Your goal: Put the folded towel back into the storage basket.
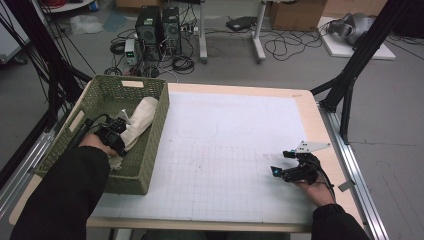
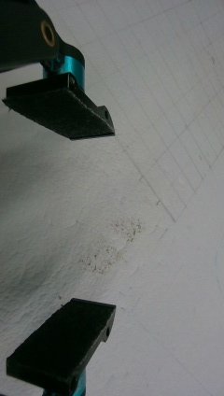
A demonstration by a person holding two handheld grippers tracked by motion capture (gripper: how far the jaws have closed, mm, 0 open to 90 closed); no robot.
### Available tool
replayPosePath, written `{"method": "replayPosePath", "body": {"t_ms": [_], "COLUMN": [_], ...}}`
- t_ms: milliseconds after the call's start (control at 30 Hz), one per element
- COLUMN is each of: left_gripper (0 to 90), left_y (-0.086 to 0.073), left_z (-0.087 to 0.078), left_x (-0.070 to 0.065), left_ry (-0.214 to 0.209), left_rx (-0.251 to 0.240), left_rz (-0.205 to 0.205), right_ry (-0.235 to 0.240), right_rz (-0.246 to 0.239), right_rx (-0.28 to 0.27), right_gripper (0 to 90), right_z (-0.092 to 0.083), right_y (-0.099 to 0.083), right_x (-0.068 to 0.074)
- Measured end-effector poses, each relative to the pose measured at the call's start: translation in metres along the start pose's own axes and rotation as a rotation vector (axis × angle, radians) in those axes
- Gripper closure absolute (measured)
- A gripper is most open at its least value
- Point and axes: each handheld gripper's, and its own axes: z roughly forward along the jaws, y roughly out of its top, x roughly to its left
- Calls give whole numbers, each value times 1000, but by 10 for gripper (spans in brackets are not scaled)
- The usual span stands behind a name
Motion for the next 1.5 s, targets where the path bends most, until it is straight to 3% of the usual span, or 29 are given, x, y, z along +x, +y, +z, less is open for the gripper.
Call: {"method": "replayPosePath", "body": {"t_ms": [167,233,300,367,467,567,633,667,700,733,767,833,900,967,1033,1133,1233,1400,1500], "left_gripper": [824,822,777,639,547,532,542,547,564,577,581,609,637,656,692,671,608,620,628], "left_y": [3,5,5,4,3,1,-1,-2,-2,-2,-3,-4,-4,-3,-3,-1,-3,-6,-9], "left_z": [-9,-7,-2,-1,-14,-28,-30,-30,-28,-25,-22,-16,-11,-4,4,0,-9,-23,-28], "left_x": [-5,-8,-11,-8,-2,7,12,13,13,13,13,11,7,1,-3,-4,-1,6,10], "left_ry": [-185,-223,-218,-229,-235,-214,-234,-212,-154,-134,-162,-165,-204,-169,-179,-166,-121,-154,-149], "left_rx": [-60,-49,-52,-65,-130,-223,-251,-252,-230,-201,-190,-156,-123,-65,-14,-19,-74,-161,-200], "left_rz": [-52,-53,-41,-43,-44,-66,-89,-92,-84,-73,-71,-58,-32,1,25,14,15,-20,-50], "right_ry": [-2,1,0,-1,-1,1,3,2,6,6,7,7,4,6,9,11,12,16,19], "right_rz": [1,-2,-5,-7,0,-7,-6,-8,-10,-9,-12,-9,-12,-11,-11,-9,-7,-12,-16], "right_rx": [-7,-4,-3,-5,-1,1,1,2,3,3,2,5,6,8,6,3,2,9,9], "right_gripper": [119,119,119,119,119,120,121,132,134,134,135,135,135,135,135,135,136,136,136], "right_z": [0,0,1,1,1,2,2,1,1,2,2,2,3,3,3,3,4,7,7], "right_y": [0,0,0,0,0,0,0,1,1,1,1,1,1,1,1,1,1,1,1], "right_x": [-1,-1,0,0,0,0,0,0,0,0,0,1,0,0,0,0,-1,-1,-1]}}
